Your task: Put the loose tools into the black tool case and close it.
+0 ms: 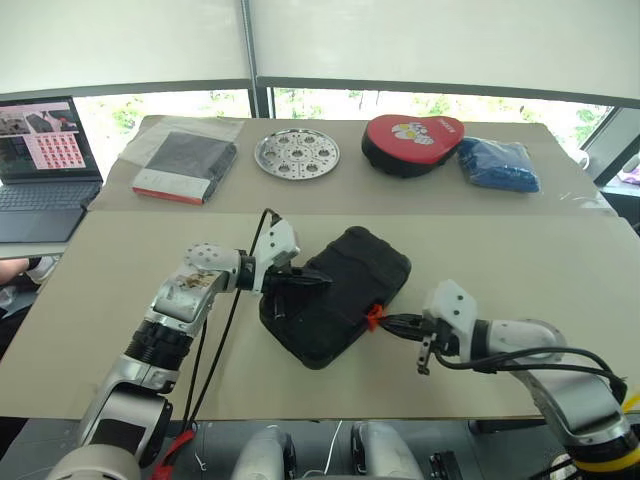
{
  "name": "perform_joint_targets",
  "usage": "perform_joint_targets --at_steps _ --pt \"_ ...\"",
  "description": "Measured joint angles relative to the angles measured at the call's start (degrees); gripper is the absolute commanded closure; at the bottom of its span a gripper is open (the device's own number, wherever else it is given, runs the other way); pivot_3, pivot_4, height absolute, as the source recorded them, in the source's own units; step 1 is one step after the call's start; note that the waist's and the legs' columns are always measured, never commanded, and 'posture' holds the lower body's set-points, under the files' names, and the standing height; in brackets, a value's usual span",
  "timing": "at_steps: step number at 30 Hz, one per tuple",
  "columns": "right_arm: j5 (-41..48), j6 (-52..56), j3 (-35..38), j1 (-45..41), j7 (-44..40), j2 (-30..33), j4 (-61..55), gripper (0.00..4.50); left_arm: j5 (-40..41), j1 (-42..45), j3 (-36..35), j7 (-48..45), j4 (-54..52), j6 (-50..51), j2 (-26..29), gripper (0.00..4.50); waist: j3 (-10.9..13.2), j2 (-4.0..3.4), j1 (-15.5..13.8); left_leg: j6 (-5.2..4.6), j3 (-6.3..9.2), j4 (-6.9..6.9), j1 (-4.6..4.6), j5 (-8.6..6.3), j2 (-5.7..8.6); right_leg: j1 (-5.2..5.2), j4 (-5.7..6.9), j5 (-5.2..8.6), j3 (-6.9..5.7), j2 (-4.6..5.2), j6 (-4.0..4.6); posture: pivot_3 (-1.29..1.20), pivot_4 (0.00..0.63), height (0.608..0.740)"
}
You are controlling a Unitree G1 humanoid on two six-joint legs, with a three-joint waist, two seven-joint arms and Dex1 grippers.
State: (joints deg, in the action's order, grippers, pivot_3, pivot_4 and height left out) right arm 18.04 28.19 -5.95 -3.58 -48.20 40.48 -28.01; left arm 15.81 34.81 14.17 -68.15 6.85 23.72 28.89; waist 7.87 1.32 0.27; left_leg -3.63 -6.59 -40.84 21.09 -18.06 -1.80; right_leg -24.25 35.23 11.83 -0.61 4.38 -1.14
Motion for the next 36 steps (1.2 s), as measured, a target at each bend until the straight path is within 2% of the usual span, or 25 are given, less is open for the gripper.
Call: perform_joint_targets --at_steps 14,30,36 --pt "-4.53 1.96 -3.58 -1.61 1.02 -0.13 3.16 4.47 -0.01 -0.30 0.04 0.18 -0.27 0.22 0.18 4.50 -0.03 -0.03 0.22 0.01 0.00 0.00 -0.01 0.00 0.00 0.00 0.03 0.00 0.00 0.02 0.01 0.00 0.150 0.740" --pt "-4.34 4.10 -3.73 -2.91 0.48 0.07 3.24 4.47 -1.25 -0.50 1.64 0.60 -1.86 0.33 0.82 4.50 -0.03 -0.03 0.40 0.01 0.00 0.01 -0.02 0.00 -0.01 0.00 0.03 0.01 0.00 0.02 0.02 0.00 0.150 0.740" --pt "-6.17 4.94 -6.90 -8.08 0.19 -1.65 6.78 4.47 -1.66 -0.59 1.78 0.84 -1.96 0.32 0.82 4.50 -0.04 -0.02 0.76 0.05 0.00 0.02 -0.04 0.03 -0.03 -0.01 0.04 -0.04 0.02 -0.01 0.10 0.00 0.150 0.740"
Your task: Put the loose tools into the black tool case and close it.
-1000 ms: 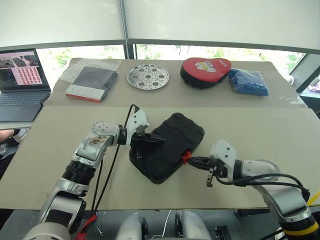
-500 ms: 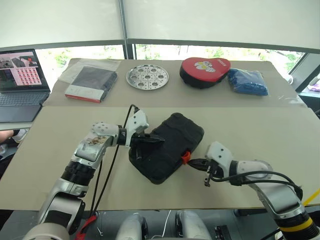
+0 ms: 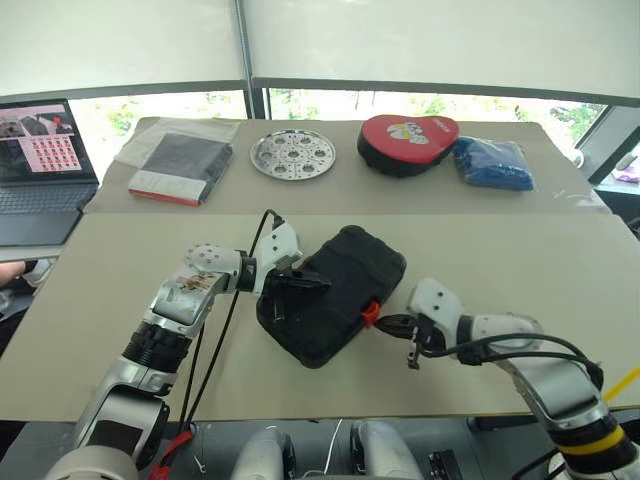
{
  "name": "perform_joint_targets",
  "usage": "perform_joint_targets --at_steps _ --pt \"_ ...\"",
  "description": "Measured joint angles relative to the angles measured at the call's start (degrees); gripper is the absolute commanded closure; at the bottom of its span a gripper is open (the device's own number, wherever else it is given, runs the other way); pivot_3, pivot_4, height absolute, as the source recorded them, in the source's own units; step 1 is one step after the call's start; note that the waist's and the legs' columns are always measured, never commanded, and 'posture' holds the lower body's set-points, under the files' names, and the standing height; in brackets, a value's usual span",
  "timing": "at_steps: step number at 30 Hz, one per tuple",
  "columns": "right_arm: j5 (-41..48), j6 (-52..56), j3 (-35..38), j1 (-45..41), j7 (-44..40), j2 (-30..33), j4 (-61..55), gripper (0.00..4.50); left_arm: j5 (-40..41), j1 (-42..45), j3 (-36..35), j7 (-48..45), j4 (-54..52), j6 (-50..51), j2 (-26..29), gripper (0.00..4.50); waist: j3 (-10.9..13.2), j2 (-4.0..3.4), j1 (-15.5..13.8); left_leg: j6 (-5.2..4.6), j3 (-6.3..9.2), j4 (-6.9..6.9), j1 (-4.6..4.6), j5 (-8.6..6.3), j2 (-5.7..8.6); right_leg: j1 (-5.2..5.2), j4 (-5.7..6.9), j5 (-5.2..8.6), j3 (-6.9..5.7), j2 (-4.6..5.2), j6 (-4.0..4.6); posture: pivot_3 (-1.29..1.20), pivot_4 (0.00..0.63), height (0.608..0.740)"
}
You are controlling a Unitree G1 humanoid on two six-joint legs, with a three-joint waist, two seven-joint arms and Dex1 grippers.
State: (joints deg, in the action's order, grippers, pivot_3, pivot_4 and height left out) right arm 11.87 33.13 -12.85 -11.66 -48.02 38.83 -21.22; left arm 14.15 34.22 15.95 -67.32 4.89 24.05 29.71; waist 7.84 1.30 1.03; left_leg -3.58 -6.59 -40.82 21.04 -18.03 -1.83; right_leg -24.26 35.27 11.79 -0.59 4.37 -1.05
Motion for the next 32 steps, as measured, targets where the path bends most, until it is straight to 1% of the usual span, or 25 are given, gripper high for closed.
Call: perform_joint_targets --at_steps 3,8,10,12,13,16,18,19,20,22,23,24,25,26,30,32 --pt "-0.87 0.00 -1.00 -1.69 0.17 -1.59 2.25 4.47 -0.10 -0.01 0.04 0.25 -0.03 0.00 -0.07 4.50 0.00 0.00 -0.01 0.05 0.01 -0.01 -0.02 0.03 -0.01 -0.01 0.10 -0.01 0.00 -0.01 0.03 0.00 0.150 0.740" --pt "-1.61 -0.10 -1.28 -1.97 0.27 -2.84 2.65 4.47 -0.17 -0.56 0.03 0.26 -0.08 0.01 -0.09 4.50 0.00 0.00 0.05 0.07 0.01 -0.01 -0.07 0.04 -0.03 -0.03 0.21 0.00 0.03 -0.02 0.05 0.00 0.150 0.740" --pt "-1.52 -0.38 -0.92 -1.54 -0.03 -2.69 2.63 4.47 -0.07 -1.12 -0.19 0.34 -0.65 -0.07 -0.08 4.50 0.00 0.00 0.06 0.07 0.00 0.00 -0.08 0.04 -0.03 -0.05 0.26 0.02 0.04 -0.01 0.08 0.00 0.150 0.740" --pt "-0.84 -1.68 0.61 -0.07 -0.69 -2.46 2.07 4.47 1.27 -3.15 -2.05 0.32 -2.12 -0.80 -0.19 4.50 0.00 -0.01 0.09 0.07 -0.03 0.01 -0.05 0.04 -0.02 -0.17 0.41 0.07 0.09 0.02 0.12 0.00 0.150 0.740" --pt "-0.09 -2.82 1.76 0.94 -1.20 -2.07 1.73 4.21 2.38 -4.37 -3.63 0.38 -2.98 -1.70 -0.40 4.24 0.00 -0.01 0.04 0.08 -0.02 0.01 -0.05 0.05 -0.03 -0.17 0.46 0.10 0.09 0.02 0.12 0.00 0.150 0.740" --pt "3.97 -6.98 9.49 4.54 -3.30 -0.64 0.38 3.39 7.15 -10.58 -9.47 0.71 -6.75 -3.87 -0.12 3.45 0.01 -0.01 0.03 0.11 -0.02 0.03 0.01 0.05 -0.10 -0.26 0.49 0.13 0.04 0.04 0.15 0.00 0.150 0.740" --pt "5.33 -10.92 15.08 6.91 -5.05 1.62 1.02 2.75 8.44 -15.05 -13.79 1.28 -9.01 -5.11 2.77 2.74 0.03 -0.02 -0.11 0.11 -0.01 0.05 0.02 0.05 -0.09 -0.27 0.47 0.14 0.01 0.06 0.16 0.00 0.150 0.740" --pt "5.34 -14.25 17.41 8.47 -6.46 2.92 2.35 2.33 8.58 -17.70 -16.76 2.04 -9.80 -5.68 4.37 2.32 0.05 0.00 -0.23 0.11 -0.01 0.06 0.03 0.05 -0.09 -0.27 0.46 0.14 -0.02 0.07 0.16 0.00 0.150 0.740" --pt "5.36 -17.44 19.40 9.89 -8.05 3.57 3.89 2.04 8.47 -20.05 -19.38 2.99 -10.29 -6.75 5.52 1.99 0.07 0.03 -0.31 0.10 -0.01 0.06 0.02 0.04 -0.09 -0.26 0.42 0.15 -0.02 0.07 0.16 0.00 0.150 0.740" --pt "5.95 -25.82 22.11 11.66 -12.36 4.05 8.18 1.31 6.61 -25.28 -23.91 5.60 -11.64 -10.75 7.71 1.19 0.10 0.03 -0.42 0.05 -0.01 0.07 0.03 0.01 -0.07 -0.22 0.35 0.15 -0.03 0.12 0.15 0.00 0.150 0.740" --pt "6.83 -29.72 23.21 12.35 -14.96 4.28 10.58 0.96 4.71 -28.33 -25.58 6.70 -11.88 -13.73 9.16 0.86 0.12 0.01 -0.48 0.04 -0.01 0.09 0.02 0.00 -0.07 -0.17 0.26 0.14 -0.04 0.13 0.15 0.00 0.150 0.740" --pt "7.37 -33.24 23.93 12.68 -17.02 4.46 12.83 0.59 3.25 -31.23 -26.89 7.26 -11.84 -16.32 10.35 0.41 0.12 0.01 -0.46 0.03 -0.02 0.10 0.01 0.00 -0.08 -0.14 0.17 0.14 -0.05 0.13 0.15 0.00 0.150 0.740" --pt "7.56 -36.12 24.77 12.88 -18.66 4.61 14.95 0.29 2.17 -33.96 -28.07 7.61 -11.65 -18.39 11.14 0.09 0.13 -0.01 -0.46 0.01 -0.02 0.12 0.02 -0.01 -0.09 -0.10 0.06 0.14 -0.08 0.13 0.16 0.00 0.150 0.740" --pt "7.73 -38.58 25.50 12.84 -20.67 5.40 17.98 0.07 1.40 -37.34 -29.52 7.87 -11.26 -20.69 11.56 0.00 0.15 -0.04 -0.44 -0.01 -0.05 0.12 0.02 -0.03 -0.10 -0.10 0.00 0.13 -0.08 0.18 0.16 0.00 0.150 0.740" --pt "8.80 -44.78 27.13 11.08 -25.45 7.17 26.84 0.07 1.10 -46.53 -33.05 8.43 -9.66 -25.89 11.55 0.00 0.16 -0.04 -0.54 -0.04 -0.05 0.12 0.03 -0.06 -0.10 -0.11 -0.07 0.18 -0.20 0.41 0.30 0.00 0.150 0.740" --pt "8.78 -46.72 27.14 10.09 -25.96 7.23 29.18 0.07 0.77 -47.56 -33.56 9.22 -9.11 -27.24 11.39 0.00 0.18 -0.06 -1.01 -0.03 -0.03 0.12 0.03 -0.05 -0.10 -0.12 -0.05 0.22 -0.25 0.63 0.39 0.00 0.150 0.740"
